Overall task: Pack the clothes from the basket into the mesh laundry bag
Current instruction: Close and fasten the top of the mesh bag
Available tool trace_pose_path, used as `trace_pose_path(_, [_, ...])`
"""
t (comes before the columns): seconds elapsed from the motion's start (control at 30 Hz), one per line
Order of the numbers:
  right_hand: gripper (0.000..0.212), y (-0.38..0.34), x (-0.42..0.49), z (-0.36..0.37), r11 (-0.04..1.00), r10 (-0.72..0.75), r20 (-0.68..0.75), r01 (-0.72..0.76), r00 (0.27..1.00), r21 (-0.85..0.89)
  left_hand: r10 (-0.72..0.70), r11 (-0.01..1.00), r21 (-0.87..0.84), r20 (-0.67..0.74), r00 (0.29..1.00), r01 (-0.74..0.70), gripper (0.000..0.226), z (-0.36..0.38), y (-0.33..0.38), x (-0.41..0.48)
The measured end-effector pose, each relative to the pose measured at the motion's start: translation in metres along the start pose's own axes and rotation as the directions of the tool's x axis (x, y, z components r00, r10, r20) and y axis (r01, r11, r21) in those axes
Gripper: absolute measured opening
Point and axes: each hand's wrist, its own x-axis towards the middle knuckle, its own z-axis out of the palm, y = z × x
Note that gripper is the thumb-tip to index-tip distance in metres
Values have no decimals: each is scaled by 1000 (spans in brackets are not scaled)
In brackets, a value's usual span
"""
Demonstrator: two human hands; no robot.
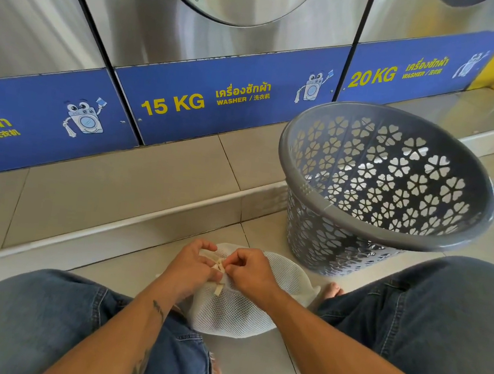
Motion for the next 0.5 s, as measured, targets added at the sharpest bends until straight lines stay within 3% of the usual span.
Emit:
trace_pose_path(0.3, [14,3,-7,3,988,-97,-5,96,995,-124,11,998,63,61,998,-15,60,-2,0,1])
trace_pose_path(0.5, [24,-1,-5,0,991,-62,20,64,998,-120,12,996,83,52,999,-16,66,-1,2,0])
